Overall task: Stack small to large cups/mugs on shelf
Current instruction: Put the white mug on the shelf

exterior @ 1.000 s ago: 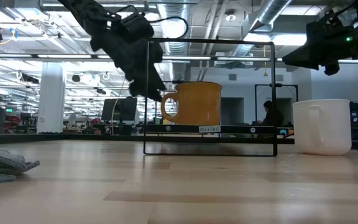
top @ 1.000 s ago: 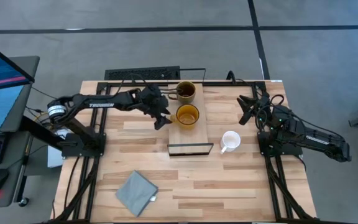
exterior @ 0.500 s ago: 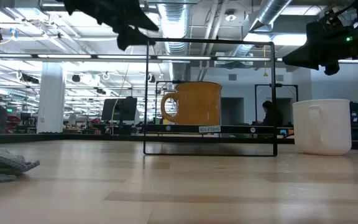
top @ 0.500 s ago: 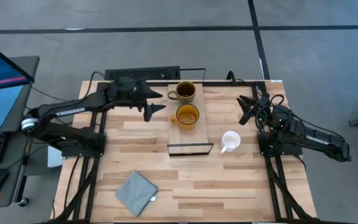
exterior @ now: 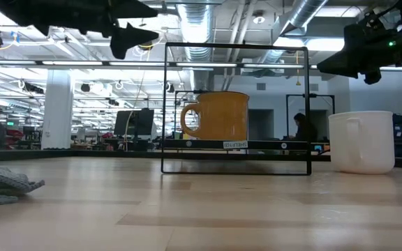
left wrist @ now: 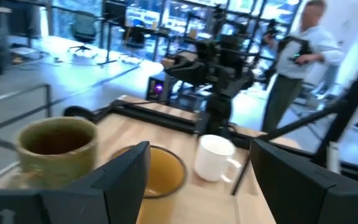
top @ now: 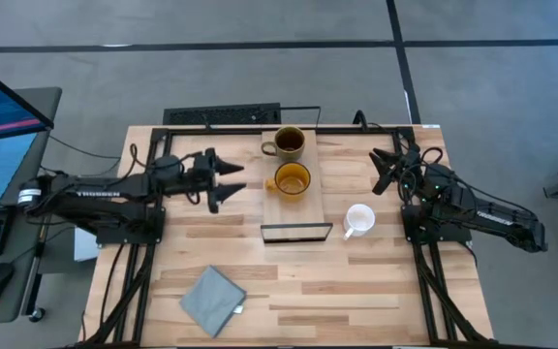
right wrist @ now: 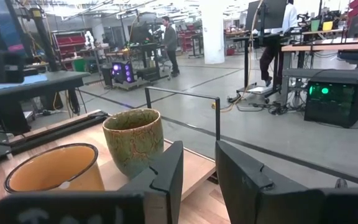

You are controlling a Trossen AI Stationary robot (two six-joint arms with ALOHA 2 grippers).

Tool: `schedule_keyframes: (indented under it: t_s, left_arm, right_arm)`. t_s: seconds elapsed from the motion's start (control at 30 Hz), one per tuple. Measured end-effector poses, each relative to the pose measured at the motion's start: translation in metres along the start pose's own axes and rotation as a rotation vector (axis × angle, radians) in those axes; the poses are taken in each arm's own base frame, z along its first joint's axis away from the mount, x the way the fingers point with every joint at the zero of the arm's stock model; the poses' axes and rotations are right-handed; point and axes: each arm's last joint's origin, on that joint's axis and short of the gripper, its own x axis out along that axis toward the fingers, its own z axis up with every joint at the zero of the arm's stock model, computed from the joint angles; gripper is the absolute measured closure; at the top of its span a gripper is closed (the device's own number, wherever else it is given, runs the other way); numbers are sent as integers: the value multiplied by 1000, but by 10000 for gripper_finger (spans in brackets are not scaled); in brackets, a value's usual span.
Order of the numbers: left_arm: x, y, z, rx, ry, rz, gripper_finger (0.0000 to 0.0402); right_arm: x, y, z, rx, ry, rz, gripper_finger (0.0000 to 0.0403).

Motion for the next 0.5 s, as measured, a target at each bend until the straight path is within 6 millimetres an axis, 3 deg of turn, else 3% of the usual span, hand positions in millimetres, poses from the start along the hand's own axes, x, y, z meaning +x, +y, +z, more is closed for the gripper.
schedule_keyframes:
  t_s: [0.33, 0.5]
  left_arm:
    - [-3, -12, -17, -51, 43, -36, 135]
    - [-3, -14, -18, -47, 43, -36, 135]
  right_arm:
    - [0, 0, 0, 0, 1, 5, 284]
    - [0, 3, 0, 1, 7, 105, 284]
